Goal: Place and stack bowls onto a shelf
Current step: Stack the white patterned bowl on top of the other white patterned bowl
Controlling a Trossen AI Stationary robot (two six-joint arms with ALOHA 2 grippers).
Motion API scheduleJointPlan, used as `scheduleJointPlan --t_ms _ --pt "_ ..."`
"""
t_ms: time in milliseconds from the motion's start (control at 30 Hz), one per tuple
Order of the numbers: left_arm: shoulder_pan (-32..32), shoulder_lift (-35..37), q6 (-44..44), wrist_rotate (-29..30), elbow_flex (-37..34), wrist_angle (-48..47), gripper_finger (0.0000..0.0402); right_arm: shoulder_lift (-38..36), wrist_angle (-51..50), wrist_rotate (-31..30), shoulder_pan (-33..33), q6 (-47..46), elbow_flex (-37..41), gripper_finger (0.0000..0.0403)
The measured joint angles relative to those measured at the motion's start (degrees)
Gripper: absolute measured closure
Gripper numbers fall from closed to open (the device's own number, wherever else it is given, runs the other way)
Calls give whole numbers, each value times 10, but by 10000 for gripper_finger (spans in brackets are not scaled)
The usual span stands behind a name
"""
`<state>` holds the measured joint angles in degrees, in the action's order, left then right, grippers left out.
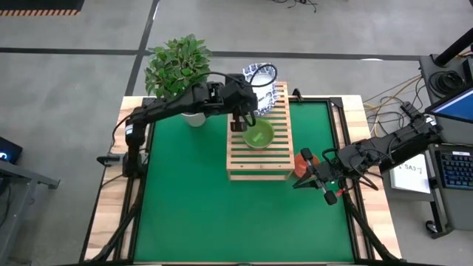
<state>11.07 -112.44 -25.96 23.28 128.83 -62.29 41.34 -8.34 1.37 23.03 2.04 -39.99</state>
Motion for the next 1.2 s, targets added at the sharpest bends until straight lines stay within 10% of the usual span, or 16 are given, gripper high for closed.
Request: scheduleJointPlan --t_ms 867,1000,1200 --pt "-5 0 -1 -8 50 -14 260 0 -22 0 0 -10 0 394" --pt "-2 1 -12 -106 61 -14 283 0 -22 0 0 -5 0 394" --pt "26 -5 -14 -98 46 -12 388 0 -22 0 0 -3 0 394"
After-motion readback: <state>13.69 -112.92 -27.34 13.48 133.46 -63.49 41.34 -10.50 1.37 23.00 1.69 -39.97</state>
